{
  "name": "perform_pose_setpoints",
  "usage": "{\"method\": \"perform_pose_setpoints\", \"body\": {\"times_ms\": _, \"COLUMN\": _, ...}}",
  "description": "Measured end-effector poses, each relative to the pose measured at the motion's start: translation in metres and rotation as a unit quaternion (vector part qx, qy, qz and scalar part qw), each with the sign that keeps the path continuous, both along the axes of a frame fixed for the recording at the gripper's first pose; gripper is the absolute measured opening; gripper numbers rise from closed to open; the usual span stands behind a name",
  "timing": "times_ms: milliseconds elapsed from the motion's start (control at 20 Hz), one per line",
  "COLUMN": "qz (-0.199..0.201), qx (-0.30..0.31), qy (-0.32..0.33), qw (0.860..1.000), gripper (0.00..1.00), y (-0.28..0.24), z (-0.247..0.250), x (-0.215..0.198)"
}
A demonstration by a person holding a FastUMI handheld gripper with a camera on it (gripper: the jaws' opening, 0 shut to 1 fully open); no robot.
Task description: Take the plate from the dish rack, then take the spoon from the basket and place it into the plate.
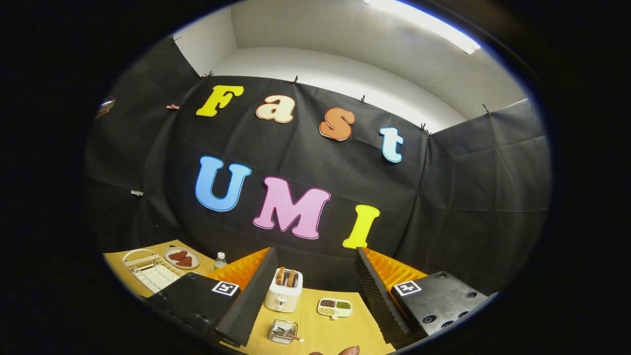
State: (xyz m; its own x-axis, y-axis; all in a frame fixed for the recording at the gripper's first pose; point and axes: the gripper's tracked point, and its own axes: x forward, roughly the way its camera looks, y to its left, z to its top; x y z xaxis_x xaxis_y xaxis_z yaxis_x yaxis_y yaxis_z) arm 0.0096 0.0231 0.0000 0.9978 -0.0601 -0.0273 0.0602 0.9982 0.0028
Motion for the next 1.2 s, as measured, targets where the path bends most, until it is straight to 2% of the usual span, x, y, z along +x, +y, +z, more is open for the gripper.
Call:
{"method": "perform_pose_setpoints", "body": {"times_ms": 150, "qz": 0.020, "qx": 0.013, "qy": 0.001, "qw": 1.000, "gripper": 0.97, "y": 0.019, "z": 0.006, "x": 0.004}}
{"method": "perform_pose_setpoints", "body": {"times_ms": 300, "qz": 0.063, "qx": 0.039, "qy": 0.026, "qw": 0.997, "gripper": 0.97, "y": 0.057, "z": 0.003, "x": 0.014}}
{"method": "perform_pose_setpoints", "body": {"times_ms": 450, "qz": 0.111, "qx": 0.071, "qy": 0.078, "qw": 0.988, "gripper": 0.97, "y": 0.108, "z": -0.010, "x": 0.029}}
{"method": "perform_pose_setpoints", "body": {"times_ms": 600, "qz": 0.151, "qx": 0.099, "qy": 0.140, "qw": 0.974, "gripper": 0.98, "y": 0.165, "z": -0.030, "x": 0.043}}
{"method": "perform_pose_setpoints", "body": {"times_ms": 850, "qz": 0.188, "qx": 0.108, "qy": 0.238, "qw": 0.947, "gripper": 0.98, "y": 0.250, "z": -0.086, "x": 0.071}}
{"method": "perform_pose_setpoints", "body": {"times_ms": 1200, "qz": 0.178, "qx": 0.101, "qy": 0.375, "qw": 0.904, "gripper": 0.98, "y": 0.325, "z": -0.179, "x": 0.094}}
